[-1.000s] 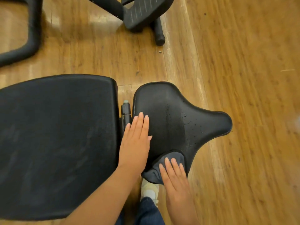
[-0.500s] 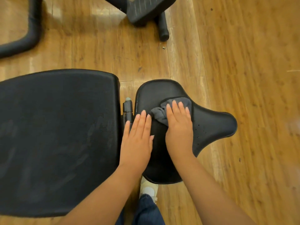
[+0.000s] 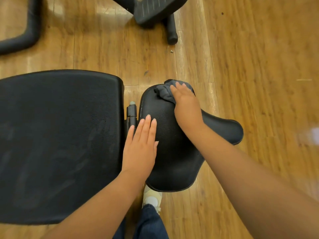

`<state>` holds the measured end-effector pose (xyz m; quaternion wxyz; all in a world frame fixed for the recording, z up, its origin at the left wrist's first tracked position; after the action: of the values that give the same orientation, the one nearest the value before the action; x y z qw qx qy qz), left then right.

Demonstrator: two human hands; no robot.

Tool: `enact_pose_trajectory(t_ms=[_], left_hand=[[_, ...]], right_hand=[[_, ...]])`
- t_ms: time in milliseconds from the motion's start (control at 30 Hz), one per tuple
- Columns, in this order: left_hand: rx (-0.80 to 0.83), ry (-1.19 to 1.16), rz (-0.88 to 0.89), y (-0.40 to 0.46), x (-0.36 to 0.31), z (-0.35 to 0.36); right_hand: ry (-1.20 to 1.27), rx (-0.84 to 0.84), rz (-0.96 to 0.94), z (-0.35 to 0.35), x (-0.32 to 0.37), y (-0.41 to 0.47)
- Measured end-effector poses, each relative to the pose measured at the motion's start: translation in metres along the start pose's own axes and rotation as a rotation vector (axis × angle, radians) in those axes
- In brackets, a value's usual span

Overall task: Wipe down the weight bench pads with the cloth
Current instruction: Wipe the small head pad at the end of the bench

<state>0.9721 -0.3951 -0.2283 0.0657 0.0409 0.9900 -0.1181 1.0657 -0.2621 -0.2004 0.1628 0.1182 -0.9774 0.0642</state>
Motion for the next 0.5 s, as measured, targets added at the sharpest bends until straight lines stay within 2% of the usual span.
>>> enact_pose_trajectory(t_ms=[167,500], left_hand=[[0.020,0.048,0.016,-0.001,-0.001,0.000],[0.018,0.078,0.007,-0.001,-0.004,-0.005]], right_hand=[[-0.094,-0.171,-0.095,-0.002,0.005,-0.086],[-0.012,-0.108,-0.012,0.030,0.006,-0.233]])
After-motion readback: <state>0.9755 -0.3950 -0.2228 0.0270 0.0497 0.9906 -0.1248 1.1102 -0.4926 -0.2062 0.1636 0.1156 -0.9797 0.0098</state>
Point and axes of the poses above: each hand's wrist, its own y-axis towards the middle knuckle, its own z-axis out of the palm, x = y × z, the point moved 10 cm from there along y, towards the middle knuckle, and after that the axes turned 1 degree about z, right-handed, at the moved point
